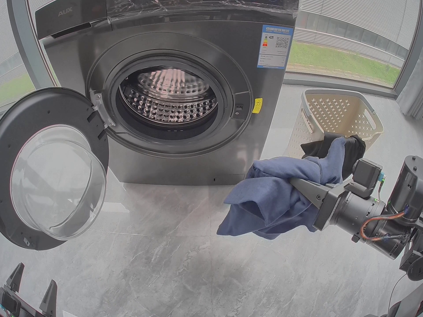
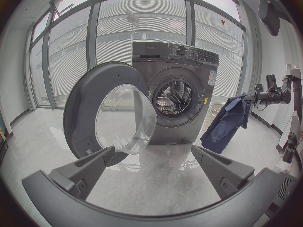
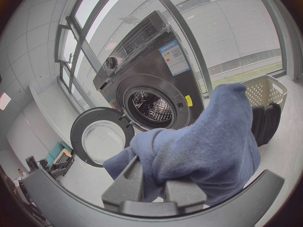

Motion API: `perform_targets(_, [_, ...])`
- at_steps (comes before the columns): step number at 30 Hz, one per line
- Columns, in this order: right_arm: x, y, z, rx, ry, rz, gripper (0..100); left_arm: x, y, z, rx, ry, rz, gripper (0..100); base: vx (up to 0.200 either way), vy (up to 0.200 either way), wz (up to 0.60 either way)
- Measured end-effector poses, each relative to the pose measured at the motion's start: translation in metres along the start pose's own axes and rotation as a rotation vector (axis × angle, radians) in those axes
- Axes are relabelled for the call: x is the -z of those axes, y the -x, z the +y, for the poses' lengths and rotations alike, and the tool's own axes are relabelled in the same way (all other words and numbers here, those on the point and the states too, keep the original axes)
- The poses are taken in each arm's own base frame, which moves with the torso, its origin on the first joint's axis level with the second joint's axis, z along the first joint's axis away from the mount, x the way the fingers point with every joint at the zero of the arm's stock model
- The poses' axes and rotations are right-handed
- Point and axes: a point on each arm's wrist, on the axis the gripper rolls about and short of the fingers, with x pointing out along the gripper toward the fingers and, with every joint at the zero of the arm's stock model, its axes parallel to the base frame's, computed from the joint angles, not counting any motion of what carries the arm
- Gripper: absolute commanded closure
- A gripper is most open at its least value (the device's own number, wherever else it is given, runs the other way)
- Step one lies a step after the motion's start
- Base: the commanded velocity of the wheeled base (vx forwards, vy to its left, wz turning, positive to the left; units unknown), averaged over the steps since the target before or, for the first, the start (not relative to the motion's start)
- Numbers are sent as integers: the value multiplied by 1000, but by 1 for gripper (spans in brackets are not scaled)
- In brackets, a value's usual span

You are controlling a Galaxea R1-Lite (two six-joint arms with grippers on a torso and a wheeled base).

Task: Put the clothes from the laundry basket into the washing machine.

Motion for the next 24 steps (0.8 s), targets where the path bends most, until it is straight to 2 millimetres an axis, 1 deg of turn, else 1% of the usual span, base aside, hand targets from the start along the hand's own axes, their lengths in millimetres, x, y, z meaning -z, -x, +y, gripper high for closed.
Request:
perform_targets(13, [0,-2,0,-2,-2,-6,100,0,0,0,-2,2,0,0,0,0,0])
perform_targets(24, [0,-3,0,-6,-3,-15,100,0,0,0,-3,3,0,0,0,200,0])
